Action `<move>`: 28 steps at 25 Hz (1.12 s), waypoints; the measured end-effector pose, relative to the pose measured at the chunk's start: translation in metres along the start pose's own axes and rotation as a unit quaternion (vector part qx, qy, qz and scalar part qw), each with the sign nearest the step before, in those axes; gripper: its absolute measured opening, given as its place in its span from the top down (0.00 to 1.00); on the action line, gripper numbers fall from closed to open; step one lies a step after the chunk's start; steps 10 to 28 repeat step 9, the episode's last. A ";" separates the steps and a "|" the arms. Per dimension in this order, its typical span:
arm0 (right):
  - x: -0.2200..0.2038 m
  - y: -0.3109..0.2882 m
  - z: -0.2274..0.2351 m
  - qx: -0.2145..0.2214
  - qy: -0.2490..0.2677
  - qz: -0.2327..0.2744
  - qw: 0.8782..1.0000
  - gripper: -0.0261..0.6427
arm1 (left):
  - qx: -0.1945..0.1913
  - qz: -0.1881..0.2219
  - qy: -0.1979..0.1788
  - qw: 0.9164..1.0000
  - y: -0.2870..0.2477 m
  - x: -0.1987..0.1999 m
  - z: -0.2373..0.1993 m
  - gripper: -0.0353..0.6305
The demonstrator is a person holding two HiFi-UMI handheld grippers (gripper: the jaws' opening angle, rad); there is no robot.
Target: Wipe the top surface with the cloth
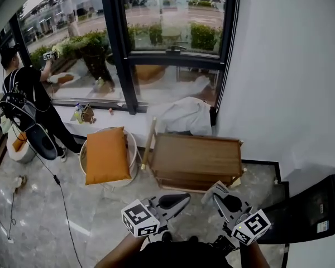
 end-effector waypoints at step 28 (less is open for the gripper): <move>-0.003 0.008 0.002 0.020 -0.018 0.011 1.000 0.91 | -0.005 0.003 0.004 1.000 -0.004 -0.003 0.004 0.93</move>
Point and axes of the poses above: the fingertips, and each gripper's own axes: y backward along the fingers, z to its right, x out of its top, the point moved 8 cm from there along y, backward along the fingers, and after that the axes turned 15 degrees about -z, right-handed, at the moved point
